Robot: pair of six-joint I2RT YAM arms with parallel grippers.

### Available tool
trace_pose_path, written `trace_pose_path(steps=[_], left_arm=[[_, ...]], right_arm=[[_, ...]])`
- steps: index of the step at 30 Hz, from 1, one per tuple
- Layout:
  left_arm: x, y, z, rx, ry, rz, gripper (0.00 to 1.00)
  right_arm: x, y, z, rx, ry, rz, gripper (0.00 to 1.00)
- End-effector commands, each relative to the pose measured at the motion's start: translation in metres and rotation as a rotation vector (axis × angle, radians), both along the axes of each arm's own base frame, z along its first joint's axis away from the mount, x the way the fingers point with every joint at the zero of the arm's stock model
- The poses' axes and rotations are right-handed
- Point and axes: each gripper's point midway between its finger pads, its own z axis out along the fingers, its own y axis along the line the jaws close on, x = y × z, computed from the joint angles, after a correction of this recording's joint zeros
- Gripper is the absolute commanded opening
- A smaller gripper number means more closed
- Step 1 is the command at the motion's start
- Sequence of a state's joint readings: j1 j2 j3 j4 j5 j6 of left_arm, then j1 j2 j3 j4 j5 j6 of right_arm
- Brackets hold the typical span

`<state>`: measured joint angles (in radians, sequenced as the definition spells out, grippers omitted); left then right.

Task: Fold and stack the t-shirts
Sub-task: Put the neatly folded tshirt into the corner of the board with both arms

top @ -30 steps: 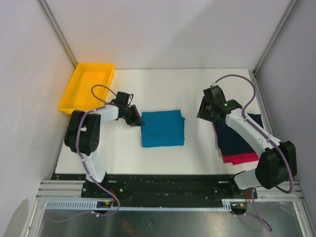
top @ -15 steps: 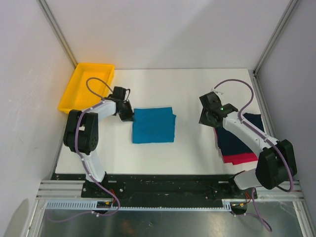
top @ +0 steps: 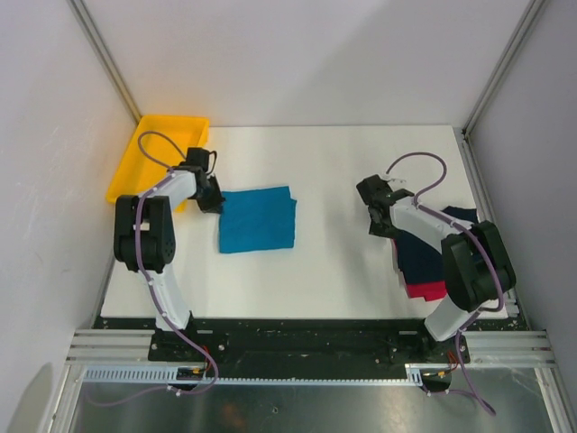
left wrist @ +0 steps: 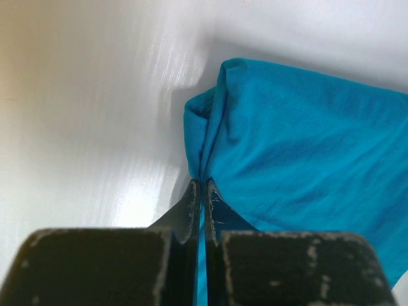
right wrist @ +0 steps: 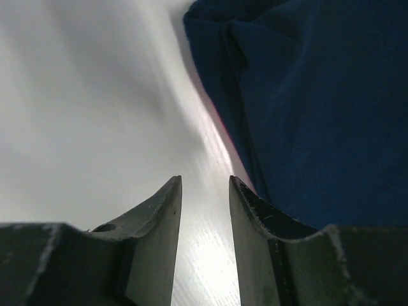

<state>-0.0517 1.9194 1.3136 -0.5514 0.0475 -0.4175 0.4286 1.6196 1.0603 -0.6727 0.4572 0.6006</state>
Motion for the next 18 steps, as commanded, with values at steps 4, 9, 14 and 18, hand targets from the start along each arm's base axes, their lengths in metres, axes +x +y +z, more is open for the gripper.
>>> trace_pose_path(steps=[4,9,14,18], left_arm=[[0.015,0.001,0.018,-0.016,-0.047,-0.018,0.05],[0.015,-0.001,0.017,-0.030,-0.043,-0.015,0.10],[0.014,-0.001,0.017,-0.038,-0.041,-0.013,0.14],[0.014,0.000,0.020,-0.045,-0.046,-0.011,0.19]], right_arm=[[0.016,-0.029,-0.008,-0.181,-0.014,-0.030,0.40],[0.024,-0.037,-0.008,-0.248,-0.019,-0.021,0.40],[0.034,-0.039,-0.014,-0.293,0.007,0.002,0.40],[0.040,-0.038,-0.021,-0.312,0.032,0.018,0.40]])
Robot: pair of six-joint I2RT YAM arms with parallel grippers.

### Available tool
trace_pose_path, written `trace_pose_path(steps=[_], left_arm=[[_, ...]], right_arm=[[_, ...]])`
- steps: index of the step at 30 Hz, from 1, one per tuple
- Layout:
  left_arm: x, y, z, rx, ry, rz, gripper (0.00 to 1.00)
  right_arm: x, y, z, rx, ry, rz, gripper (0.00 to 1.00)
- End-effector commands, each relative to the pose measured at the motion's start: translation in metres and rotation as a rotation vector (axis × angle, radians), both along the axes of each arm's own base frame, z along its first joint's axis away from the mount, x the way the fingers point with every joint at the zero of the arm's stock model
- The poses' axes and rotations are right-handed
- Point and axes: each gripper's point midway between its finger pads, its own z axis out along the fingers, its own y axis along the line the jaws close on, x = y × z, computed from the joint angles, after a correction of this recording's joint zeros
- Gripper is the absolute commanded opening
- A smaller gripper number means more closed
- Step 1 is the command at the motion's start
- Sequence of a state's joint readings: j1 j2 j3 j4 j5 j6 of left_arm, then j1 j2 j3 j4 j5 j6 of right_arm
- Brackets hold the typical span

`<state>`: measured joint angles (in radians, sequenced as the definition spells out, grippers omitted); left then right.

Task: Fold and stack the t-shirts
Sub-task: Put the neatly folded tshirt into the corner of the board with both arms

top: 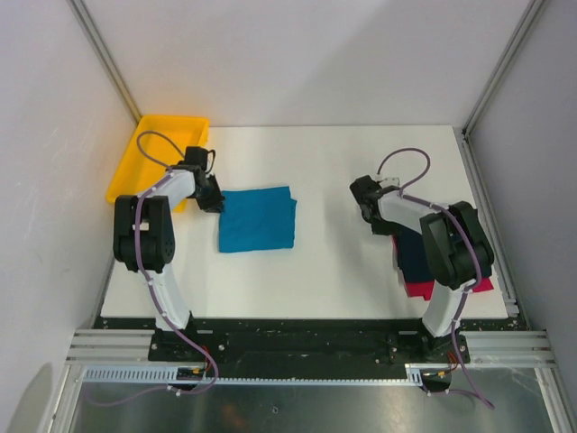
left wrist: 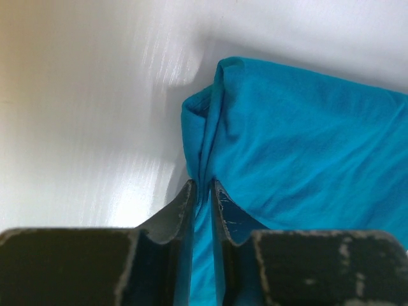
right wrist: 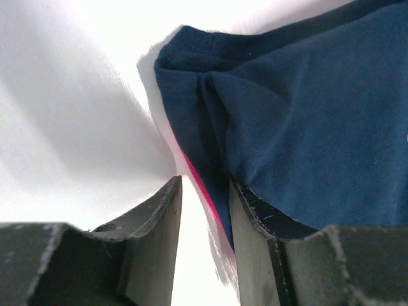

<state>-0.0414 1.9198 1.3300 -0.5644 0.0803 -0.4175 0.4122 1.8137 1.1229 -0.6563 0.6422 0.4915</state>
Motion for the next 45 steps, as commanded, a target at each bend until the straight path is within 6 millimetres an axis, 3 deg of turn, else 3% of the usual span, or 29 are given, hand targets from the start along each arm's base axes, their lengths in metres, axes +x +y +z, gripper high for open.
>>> trace_pose_path(steps=[1,7,9,14,19,28,38,45], left_arm=[[0.012,0.001,0.015,-0.017,-0.044,-0.008,0.21],[0.010,0.000,0.012,-0.030,-0.035,-0.009,0.23],[0.010,0.000,0.012,-0.031,-0.035,-0.008,0.23],[0.009,0.000,0.013,-0.036,-0.034,-0.005,0.23],[0.009,0.000,0.013,-0.040,-0.036,-0.003,0.23],[0.008,0.000,0.011,-0.046,-0.030,0.000,0.23],[0.007,0.000,0.010,-0.053,-0.024,0.000,0.23],[0.006,0.001,0.010,-0.056,-0.025,0.004,0.25]], right_arm=[[0.022,-0.005,0.006,-0.062,-0.035,0.003,0.40],[0.019,-0.011,-0.004,-0.119,-0.001,-0.010,0.39],[0.016,-0.017,-0.005,-0.151,0.007,-0.023,0.32],[0.015,-0.021,-0.003,-0.185,0.005,-0.035,0.04],[0.017,-0.014,0.006,-0.167,-0.014,-0.025,0.00],[0.039,0.032,0.035,-0.029,-0.084,0.044,0.00],[0.081,0.100,0.042,0.161,-0.113,0.052,0.00],[0.118,0.148,0.030,0.251,-0.098,0.074,0.00]])
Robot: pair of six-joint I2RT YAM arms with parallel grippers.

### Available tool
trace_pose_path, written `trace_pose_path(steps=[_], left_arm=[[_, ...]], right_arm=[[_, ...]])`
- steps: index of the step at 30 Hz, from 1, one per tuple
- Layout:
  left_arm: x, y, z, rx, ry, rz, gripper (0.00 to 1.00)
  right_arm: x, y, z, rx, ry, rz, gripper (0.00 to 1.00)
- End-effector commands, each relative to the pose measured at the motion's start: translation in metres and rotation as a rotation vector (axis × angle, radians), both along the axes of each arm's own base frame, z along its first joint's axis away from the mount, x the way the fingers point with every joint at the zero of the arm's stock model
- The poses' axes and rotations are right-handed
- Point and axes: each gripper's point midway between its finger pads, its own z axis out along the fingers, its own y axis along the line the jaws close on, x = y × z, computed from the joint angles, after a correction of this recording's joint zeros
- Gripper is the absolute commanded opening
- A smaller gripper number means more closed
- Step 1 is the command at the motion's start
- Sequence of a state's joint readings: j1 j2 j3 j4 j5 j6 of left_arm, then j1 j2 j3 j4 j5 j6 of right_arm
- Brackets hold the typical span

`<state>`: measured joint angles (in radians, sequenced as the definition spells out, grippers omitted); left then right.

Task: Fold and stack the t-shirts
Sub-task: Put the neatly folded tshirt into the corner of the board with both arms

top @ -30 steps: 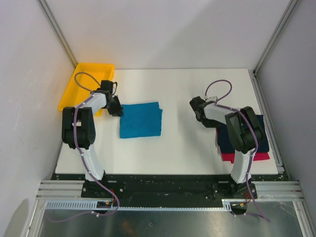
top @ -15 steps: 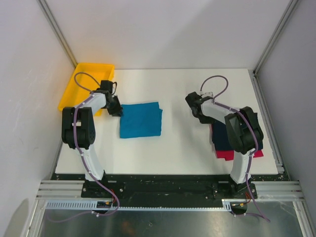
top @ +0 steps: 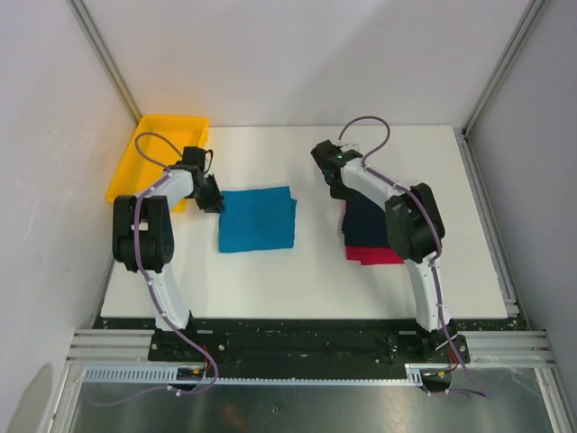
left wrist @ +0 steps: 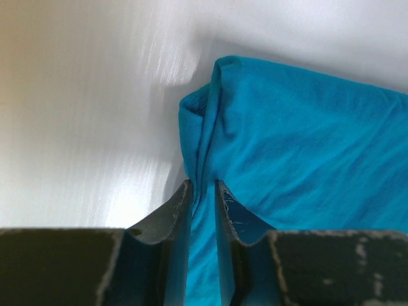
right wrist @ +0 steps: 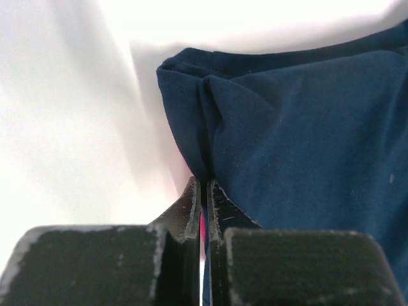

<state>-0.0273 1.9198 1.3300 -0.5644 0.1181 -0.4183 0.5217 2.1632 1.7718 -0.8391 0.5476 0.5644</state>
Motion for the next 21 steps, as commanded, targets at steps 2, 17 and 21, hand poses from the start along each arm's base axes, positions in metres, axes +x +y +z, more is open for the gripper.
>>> trace_pose_path(steps=[2,17,21], left_arm=[[0.006,0.001,0.009,-0.024,-0.024,0.005,0.25],[0.011,0.004,0.022,-0.010,-0.059,0.024,0.43],[0.007,0.019,0.036,0.055,-0.094,0.092,0.52]], right_arm=[[0.022,0.041,-0.005,0.117,0.002,0.013,0.00],[0.037,0.096,0.066,0.373,-0.101,0.156,0.58],[0.033,0.120,0.078,0.516,-0.090,0.230,0.63]])
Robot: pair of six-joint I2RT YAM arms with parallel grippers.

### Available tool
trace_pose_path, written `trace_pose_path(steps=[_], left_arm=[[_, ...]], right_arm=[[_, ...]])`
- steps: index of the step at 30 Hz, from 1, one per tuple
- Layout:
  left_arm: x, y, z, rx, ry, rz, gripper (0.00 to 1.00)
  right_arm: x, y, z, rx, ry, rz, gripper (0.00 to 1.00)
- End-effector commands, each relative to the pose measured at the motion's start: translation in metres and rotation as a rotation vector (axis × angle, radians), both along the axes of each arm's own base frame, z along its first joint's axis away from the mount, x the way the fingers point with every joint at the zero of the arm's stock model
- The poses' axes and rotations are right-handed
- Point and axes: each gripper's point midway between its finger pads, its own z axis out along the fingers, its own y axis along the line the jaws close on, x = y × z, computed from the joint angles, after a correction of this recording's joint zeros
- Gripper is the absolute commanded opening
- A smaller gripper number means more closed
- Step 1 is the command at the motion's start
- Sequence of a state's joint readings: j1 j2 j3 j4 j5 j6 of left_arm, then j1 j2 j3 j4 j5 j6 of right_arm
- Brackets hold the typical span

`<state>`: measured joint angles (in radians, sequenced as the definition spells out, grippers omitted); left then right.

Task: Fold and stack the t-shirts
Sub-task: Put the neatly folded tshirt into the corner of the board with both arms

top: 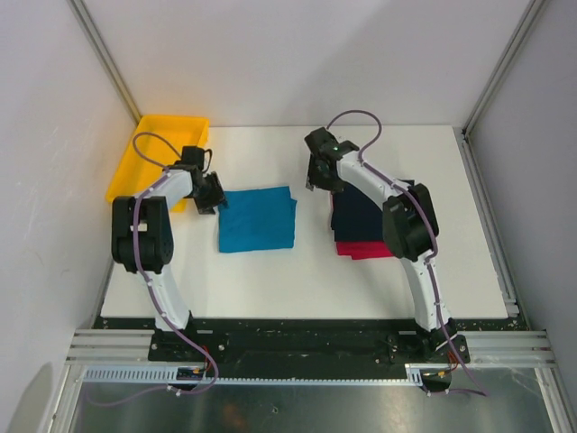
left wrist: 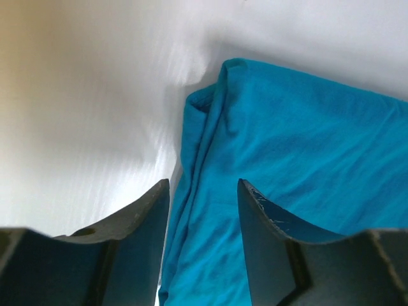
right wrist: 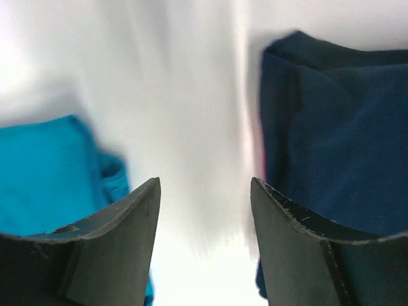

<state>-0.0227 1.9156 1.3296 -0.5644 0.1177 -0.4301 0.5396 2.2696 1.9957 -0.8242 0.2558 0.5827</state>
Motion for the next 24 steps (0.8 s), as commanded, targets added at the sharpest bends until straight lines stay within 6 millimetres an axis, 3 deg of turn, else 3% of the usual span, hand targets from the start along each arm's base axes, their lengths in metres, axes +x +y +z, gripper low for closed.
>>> trace_pose_path(steps=[1,4,8,15,20,24], left_arm=[[0.004,0.024,0.038,0.083,-0.099,0.105,0.53],[-0.008,0.035,0.051,0.116,-0.128,0.174,0.56],[-0.032,0.035,0.064,0.094,-0.153,0.231,0.56],[-0.076,0.015,0.054,-0.016,-0.111,0.232,0.57],[-0.096,0.000,0.047,-0.098,-0.077,0.215,0.59],[-0.104,-0.005,0.044,-0.126,-0.064,0.205,0.60]], right_arm=[[0.007,0.044,0.069,0.252,-0.100,0.112,0.64],[0.001,0.062,0.061,0.324,-0.072,0.155,0.65],[-0.004,0.081,0.044,0.403,-0.030,0.185,0.66],[-0.008,0.105,0.014,0.464,0.010,0.221,0.72],[-0.011,0.112,-0.003,0.486,0.045,0.204,0.74],[-0.013,0.103,-0.013,0.446,0.055,0.145,0.75]])
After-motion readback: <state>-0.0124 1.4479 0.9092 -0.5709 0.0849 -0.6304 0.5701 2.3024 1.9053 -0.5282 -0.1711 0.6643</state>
